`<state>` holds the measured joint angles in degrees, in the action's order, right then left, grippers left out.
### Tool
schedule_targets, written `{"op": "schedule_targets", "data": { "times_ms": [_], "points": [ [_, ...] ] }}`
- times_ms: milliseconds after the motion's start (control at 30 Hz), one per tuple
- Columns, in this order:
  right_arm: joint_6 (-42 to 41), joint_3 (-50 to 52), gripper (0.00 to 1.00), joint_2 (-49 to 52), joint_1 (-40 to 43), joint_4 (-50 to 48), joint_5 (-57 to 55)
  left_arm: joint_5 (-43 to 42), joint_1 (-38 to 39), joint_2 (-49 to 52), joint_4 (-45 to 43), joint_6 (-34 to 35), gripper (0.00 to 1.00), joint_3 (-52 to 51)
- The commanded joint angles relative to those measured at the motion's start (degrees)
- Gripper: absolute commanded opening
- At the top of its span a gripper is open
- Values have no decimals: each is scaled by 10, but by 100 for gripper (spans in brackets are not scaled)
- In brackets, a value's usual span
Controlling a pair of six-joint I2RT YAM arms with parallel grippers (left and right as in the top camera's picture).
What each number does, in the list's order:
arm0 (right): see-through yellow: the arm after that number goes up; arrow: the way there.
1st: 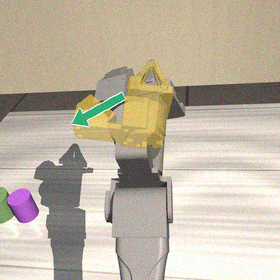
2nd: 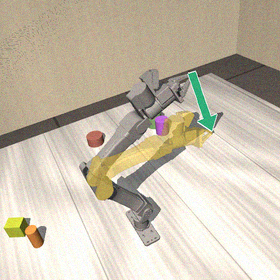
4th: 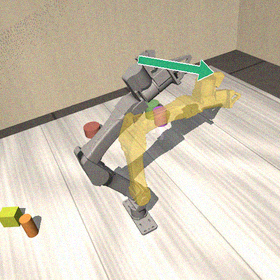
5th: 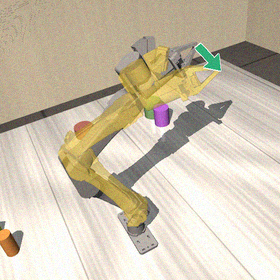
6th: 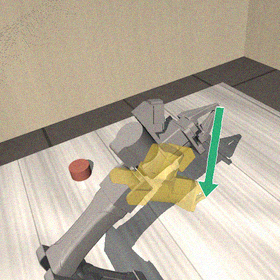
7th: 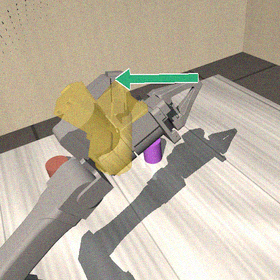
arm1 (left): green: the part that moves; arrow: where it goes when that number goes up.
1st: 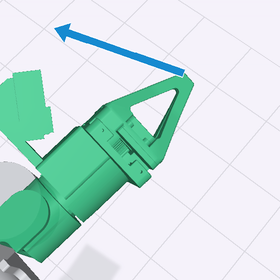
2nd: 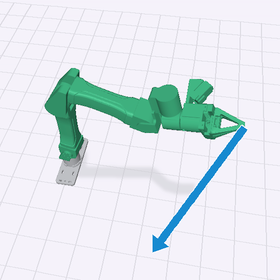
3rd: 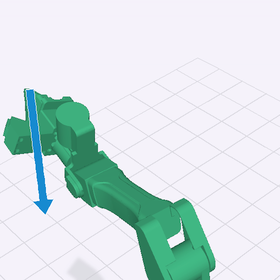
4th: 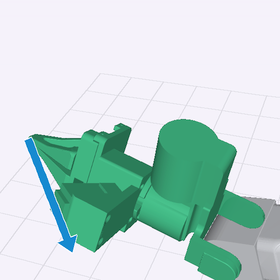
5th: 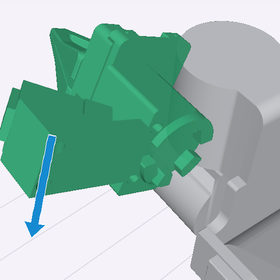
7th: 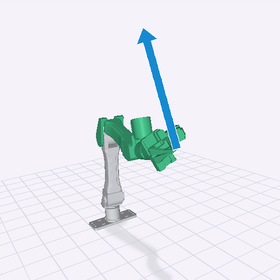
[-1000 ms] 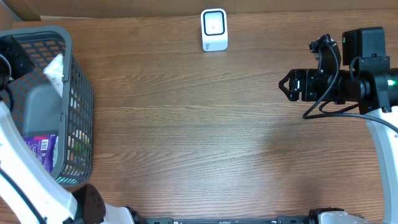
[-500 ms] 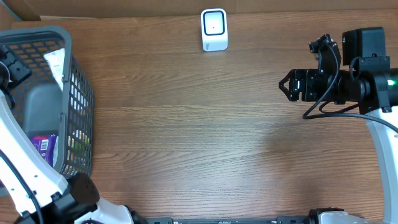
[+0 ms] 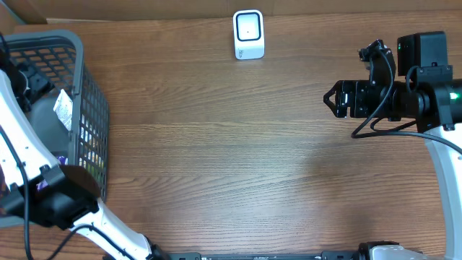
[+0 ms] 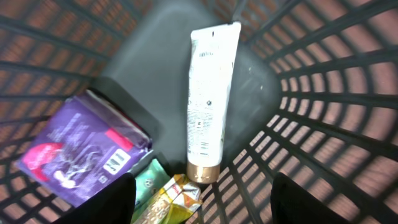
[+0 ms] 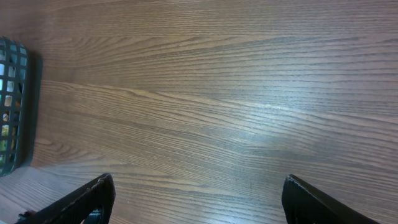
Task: Scan the item barcode
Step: 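Grasp the white-and-gold cream tube in the basket with the left gripper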
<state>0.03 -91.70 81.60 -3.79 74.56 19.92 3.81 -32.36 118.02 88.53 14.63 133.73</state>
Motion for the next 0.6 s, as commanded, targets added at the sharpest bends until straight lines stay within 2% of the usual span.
{"op": "schedule_targets", "data": {
  "times_ms": [0, 567],
  "points": [
    [4, -13, 86, -2, -3, -3, -3, -20, -3, 35, -1, -9, 61, -2],
    [4, -13, 87, -2, -3, 8, -4, -19, -3, 185, 13, 47, 58, -4]
  ]
}}
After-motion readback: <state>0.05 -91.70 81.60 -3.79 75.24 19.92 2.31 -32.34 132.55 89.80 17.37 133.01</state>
